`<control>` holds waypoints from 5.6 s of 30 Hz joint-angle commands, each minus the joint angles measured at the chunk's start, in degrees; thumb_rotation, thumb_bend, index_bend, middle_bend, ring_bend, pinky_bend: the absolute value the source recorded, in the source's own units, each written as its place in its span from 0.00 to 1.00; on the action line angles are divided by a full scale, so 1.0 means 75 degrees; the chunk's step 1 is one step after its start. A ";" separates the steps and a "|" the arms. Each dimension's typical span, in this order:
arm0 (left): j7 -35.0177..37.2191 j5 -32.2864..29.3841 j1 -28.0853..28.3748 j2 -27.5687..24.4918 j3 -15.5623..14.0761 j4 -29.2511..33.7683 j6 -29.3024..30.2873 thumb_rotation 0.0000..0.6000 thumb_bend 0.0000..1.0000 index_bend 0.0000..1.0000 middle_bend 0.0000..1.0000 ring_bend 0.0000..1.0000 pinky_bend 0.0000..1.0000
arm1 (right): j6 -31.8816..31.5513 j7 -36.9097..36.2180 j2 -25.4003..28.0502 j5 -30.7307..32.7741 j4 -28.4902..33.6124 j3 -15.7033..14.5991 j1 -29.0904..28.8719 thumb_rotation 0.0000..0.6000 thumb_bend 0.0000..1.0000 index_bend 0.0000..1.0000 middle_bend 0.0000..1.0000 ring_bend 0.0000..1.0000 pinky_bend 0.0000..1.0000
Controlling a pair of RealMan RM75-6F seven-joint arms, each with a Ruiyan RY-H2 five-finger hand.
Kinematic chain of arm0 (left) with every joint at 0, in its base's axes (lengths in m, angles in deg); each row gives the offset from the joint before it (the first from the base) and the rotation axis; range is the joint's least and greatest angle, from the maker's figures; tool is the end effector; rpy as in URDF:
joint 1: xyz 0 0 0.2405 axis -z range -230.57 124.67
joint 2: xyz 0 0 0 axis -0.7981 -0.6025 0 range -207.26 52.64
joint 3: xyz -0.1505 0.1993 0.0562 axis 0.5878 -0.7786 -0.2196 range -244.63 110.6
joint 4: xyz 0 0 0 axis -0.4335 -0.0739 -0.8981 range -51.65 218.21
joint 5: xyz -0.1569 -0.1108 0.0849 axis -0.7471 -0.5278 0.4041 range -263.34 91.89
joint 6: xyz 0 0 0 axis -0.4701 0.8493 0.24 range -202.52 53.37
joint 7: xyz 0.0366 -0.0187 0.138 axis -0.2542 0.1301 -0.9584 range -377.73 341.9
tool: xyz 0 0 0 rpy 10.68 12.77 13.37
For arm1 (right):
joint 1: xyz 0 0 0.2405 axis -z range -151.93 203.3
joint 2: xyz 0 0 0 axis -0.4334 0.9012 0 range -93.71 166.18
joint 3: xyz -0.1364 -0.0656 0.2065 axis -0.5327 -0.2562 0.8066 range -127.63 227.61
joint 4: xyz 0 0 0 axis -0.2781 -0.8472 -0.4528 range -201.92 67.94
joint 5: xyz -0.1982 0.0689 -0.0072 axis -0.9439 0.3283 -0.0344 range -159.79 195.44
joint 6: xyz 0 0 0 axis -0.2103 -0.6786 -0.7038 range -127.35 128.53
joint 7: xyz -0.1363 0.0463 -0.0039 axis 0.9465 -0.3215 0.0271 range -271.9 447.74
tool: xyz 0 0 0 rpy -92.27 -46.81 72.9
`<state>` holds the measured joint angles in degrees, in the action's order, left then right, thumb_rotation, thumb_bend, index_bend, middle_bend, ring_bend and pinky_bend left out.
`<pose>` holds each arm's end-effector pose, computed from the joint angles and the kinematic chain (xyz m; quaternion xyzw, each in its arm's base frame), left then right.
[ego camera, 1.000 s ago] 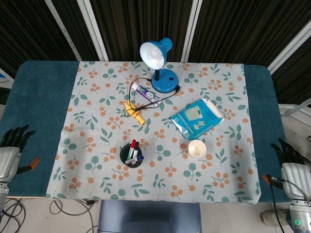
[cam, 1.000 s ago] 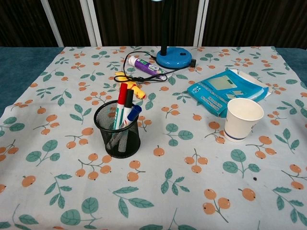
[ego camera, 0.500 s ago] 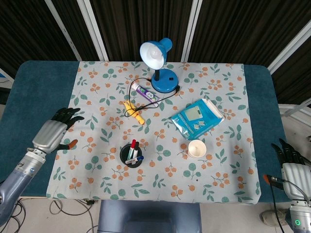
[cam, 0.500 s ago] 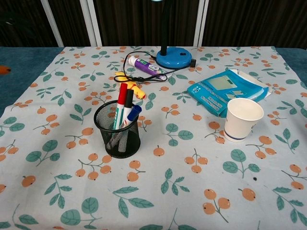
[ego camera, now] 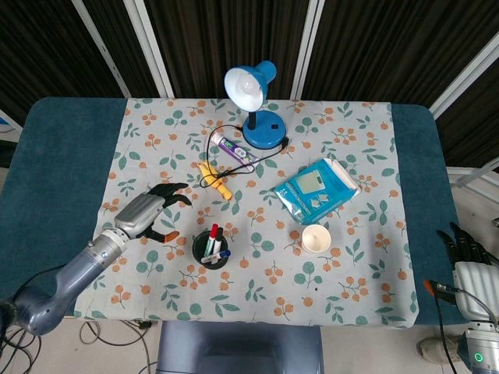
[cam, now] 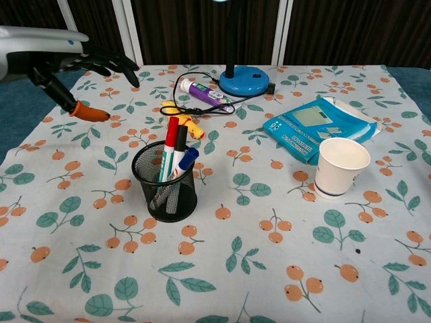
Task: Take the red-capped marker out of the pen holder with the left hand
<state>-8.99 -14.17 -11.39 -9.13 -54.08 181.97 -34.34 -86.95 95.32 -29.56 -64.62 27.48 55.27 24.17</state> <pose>-0.1412 0.3360 0.0566 -0.7263 -0.4982 -0.3828 0.2791 -0.3142 -0.1704 0.1612 0.5604 -0.3773 0.3649 0.6406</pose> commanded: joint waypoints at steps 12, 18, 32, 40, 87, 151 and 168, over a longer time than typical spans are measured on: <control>-0.1545 -0.2137 0.1089 0.0844 -0.0244 -0.0246 -0.0384 1.00 0.24 0.32 0.03 0.00 0.00 | 0.0020 -0.0068 0.0024 0.0004 0.0007 -0.0002 0.0003 1.00 0.16 0.15 0.05 0.10 0.18; -0.1853 -0.2535 0.1340 0.1054 -0.0336 -0.0329 -0.0292 1.00 0.24 0.35 0.04 0.00 0.00 | 0.0029 -0.0072 0.0023 0.0014 0.0010 0.0001 0.0001 1.00 0.16 0.15 0.05 0.10 0.18; -0.2196 -0.2785 0.1651 0.1312 -0.0470 -0.0295 -0.0054 1.00 0.27 0.41 0.05 0.00 0.00 | 0.0039 -0.0104 0.0040 0.0021 0.0024 -0.0001 0.0006 1.00 0.16 0.15 0.05 0.10 0.18; -0.2329 -0.3057 0.1829 0.1392 -0.0504 -0.0316 -0.0016 1.00 0.29 0.42 0.05 0.00 0.00 | 0.0034 -0.0102 0.0042 0.0017 0.0028 0.0001 0.0006 1.00 0.16 0.15 0.05 0.10 0.18; -0.1803 -0.2463 0.1523 0.0103 -0.0232 0.1251 0.0620 1.00 0.42 0.55 0.09 0.00 0.00 | 0.0025 -0.0086 0.0036 0.0031 0.0040 0.0007 0.0012 1.00 0.16 0.15 0.05 0.10 0.18; 0.0625 -0.1149 0.0626 0.0113 -0.0630 -0.0315 -0.0727 1.00 0.19 0.10 0.03 0.00 0.00 | 0.0038 -0.0078 0.0031 0.0072 0.0051 0.0025 0.0013 1.00 0.16 0.15 0.05 0.10 0.18; -0.3060 -0.0483 -0.0822 -0.0420 -0.0989 0.1000 0.3560 1.00 0.24 0.09 0.04 0.00 0.00 | 0.0042 -0.0049 0.0026 0.0084 0.0058 0.0027 0.0010 1.00 0.16 0.15 0.05 0.10 0.18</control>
<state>-25.31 -19.70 -14.09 -11.45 -59.41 187.23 -13.37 -86.62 94.96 -29.36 -63.99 27.91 55.48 24.24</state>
